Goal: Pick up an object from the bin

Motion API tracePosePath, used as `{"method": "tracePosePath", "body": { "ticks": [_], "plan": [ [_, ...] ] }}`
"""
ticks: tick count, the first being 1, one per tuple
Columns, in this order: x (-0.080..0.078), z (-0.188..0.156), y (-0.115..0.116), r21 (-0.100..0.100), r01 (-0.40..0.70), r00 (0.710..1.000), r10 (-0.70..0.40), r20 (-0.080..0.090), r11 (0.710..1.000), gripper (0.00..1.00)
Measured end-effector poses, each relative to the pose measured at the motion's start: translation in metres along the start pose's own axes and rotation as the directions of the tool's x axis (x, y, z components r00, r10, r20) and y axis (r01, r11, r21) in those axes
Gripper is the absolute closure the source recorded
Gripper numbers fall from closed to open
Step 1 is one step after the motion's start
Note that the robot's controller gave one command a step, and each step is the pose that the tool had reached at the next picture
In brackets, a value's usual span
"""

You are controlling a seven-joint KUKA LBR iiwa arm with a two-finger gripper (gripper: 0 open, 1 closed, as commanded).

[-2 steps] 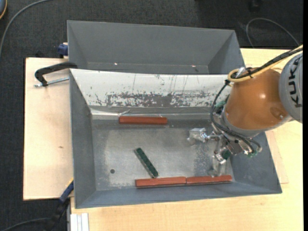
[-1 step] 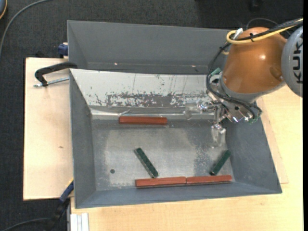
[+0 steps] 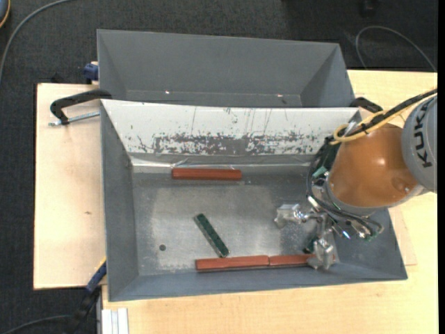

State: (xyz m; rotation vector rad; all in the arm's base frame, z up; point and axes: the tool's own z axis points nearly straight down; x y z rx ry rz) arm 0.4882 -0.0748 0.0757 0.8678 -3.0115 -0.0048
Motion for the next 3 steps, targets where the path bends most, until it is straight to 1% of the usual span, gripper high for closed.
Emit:
{"method": "tracePosePath", "body": {
  "ticks": [1, 2, 3],
  "plan": [
    [0.023, -0.011, -0.075, 0.013, 0.101, 0.995, -0.101, 0.01, 0.995, 0.0],
    [0.032, 0.005, -0.057, 0.004, 0.146, 0.989, -0.146, 0.007, 0.989, 0.0],
    [0.029, 0.004, -0.056, 0.008, 0.149, 0.989, -0.149, 0.015, 0.989, 1.0]
  ]
}}
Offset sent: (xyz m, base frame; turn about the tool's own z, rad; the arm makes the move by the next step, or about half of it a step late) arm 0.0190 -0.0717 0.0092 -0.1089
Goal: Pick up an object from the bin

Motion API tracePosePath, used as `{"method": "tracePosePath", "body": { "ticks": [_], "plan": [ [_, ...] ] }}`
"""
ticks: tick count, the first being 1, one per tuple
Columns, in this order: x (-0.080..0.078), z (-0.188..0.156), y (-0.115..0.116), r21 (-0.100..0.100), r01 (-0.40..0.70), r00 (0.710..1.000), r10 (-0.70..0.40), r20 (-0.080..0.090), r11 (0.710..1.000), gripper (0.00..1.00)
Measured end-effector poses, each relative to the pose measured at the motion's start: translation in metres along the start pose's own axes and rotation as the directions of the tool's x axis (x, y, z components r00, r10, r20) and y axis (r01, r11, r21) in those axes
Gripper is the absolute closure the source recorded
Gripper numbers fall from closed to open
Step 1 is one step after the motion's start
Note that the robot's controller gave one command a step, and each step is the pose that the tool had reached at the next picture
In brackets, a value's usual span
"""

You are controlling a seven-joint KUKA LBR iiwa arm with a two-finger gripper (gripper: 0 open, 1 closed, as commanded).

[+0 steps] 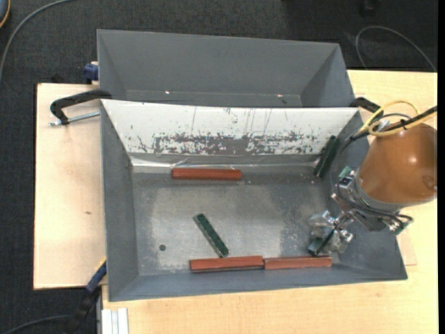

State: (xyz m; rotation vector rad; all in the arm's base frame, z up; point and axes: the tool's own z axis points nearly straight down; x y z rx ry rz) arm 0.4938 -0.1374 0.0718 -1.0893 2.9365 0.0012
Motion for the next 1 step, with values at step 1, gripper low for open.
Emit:
{"method": "tracePosePath", "body": {
  "ticks": [1],
  "plan": [
    [-0.048, -0.2156, -0.0362, 0.007, 0.416, 0.91, -0.416, -0.002, 0.909, 1.0]
  ]
}}
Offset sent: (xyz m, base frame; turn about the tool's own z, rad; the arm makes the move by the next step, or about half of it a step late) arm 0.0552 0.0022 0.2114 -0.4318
